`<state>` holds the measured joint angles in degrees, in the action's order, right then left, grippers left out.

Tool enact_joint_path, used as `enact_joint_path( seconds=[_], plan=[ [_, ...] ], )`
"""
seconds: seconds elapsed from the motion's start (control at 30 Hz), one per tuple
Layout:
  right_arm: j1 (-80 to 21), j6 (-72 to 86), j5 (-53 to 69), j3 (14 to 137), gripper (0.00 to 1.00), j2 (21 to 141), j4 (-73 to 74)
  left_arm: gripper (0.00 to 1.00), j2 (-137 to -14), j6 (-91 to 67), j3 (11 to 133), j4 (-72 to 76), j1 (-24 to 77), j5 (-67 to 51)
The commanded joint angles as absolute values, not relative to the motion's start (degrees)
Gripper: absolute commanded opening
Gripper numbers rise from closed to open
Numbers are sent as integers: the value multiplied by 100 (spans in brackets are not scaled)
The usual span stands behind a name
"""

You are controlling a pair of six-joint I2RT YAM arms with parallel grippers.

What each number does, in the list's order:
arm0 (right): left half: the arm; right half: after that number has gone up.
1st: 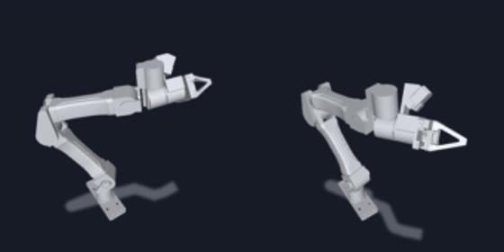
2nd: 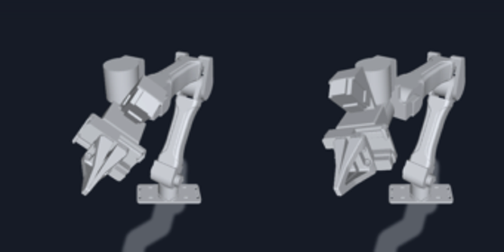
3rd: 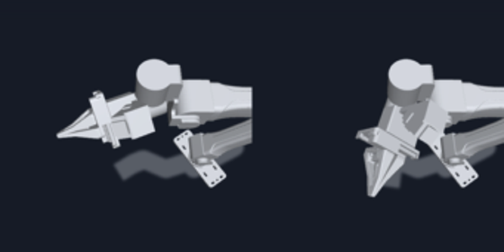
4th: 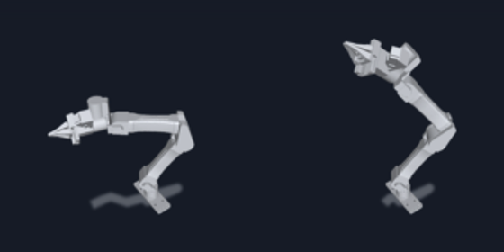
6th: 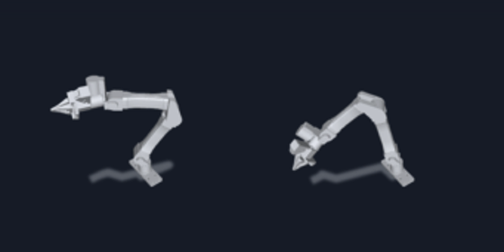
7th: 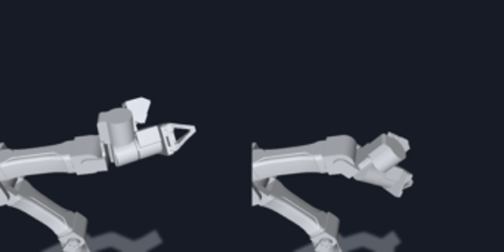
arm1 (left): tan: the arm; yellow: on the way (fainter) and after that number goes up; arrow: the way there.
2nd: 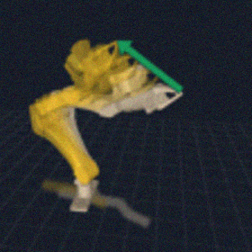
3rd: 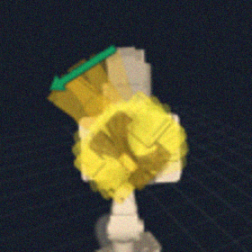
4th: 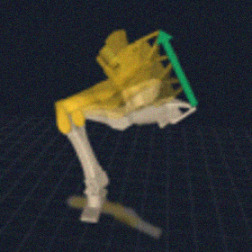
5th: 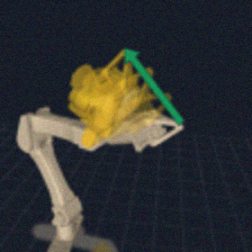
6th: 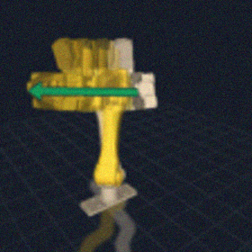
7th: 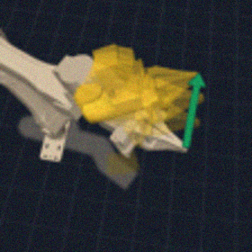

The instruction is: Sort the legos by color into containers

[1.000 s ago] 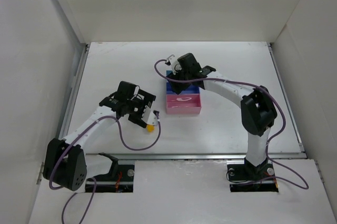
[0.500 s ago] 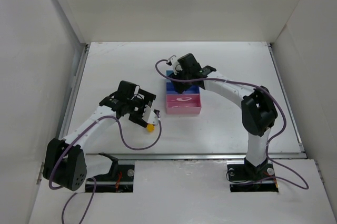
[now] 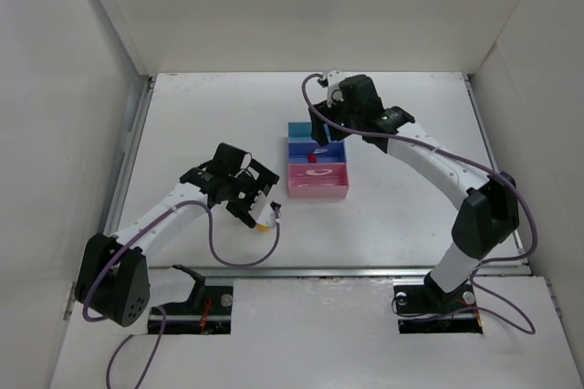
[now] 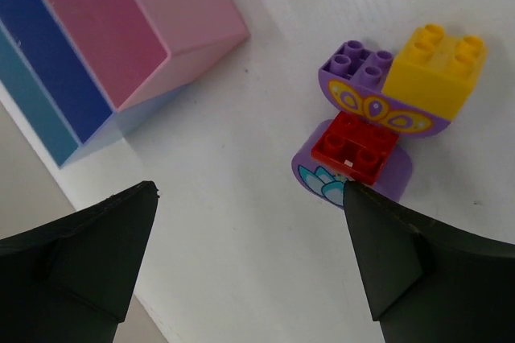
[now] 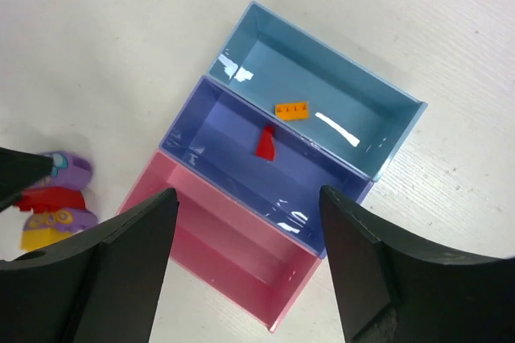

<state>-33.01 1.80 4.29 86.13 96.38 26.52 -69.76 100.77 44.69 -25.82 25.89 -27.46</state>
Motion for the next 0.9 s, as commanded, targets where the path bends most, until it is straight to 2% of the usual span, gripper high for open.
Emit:
enact_joint_path(
  seconds=[0.0, 0.37, 0.53, 0.87],
  plan=[
    [-3313, 290, 413, 8447, 76, 9431, 2522, 100, -7250, 10617, 4640, -3040, 2847, -2672],
    [-3313, 229, 220, 8051, 76, 9105, 2522, 100, -7910, 11109, 5360, -3919, 2971, -2136],
    [-3313, 176, 220, 8051, 76, 9105, 2636, 100, -7972, 10698, 6029, -4763, 2971, -2566],
    [-3419, 70, 325, 7937, 76, 9105, 2637, 100, -7954, 9572, 5880, -5027, 3023, -3436]
  ],
)
